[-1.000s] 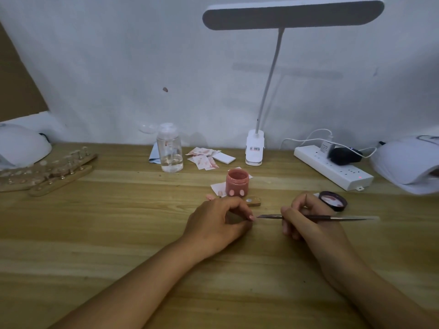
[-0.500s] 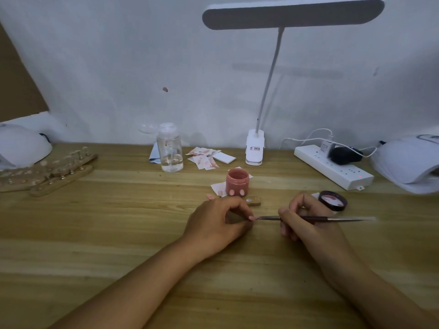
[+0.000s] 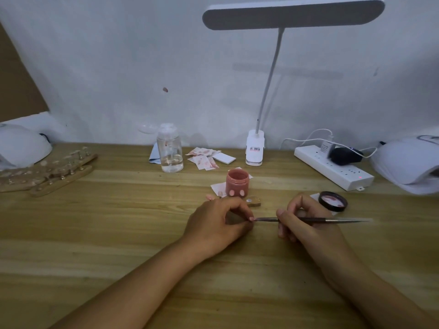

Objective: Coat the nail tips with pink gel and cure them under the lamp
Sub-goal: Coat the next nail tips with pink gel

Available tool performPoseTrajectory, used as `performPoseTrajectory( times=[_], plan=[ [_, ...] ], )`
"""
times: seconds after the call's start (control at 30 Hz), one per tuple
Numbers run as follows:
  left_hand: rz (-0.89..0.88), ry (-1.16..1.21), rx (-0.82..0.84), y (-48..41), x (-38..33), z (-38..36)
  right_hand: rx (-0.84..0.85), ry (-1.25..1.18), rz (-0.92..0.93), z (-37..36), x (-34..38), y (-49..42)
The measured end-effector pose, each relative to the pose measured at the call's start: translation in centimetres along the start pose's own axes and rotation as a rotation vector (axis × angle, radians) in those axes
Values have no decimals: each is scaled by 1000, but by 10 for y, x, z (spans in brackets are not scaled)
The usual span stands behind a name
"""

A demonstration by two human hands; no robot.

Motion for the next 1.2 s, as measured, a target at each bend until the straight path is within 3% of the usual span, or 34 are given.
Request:
performPoseTrajectory(
  times=[0.93,1.2],
  plan=[
    [-2,2,2,2,-4,1,-47,-17,20,5,1,1],
    [-3,-12,13,1,-2,1,19,22,-13,-2,2,0]
  ],
)
Point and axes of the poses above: each hand's wrist, its own y-axis away from the middle knuckle, its own z-axis out of the back of the hand, x = y × z, the point moved 8 cm from there along -y, towards the middle knuckle, and after that the axes turned 12 degrees about x, right-handed, at the moved point
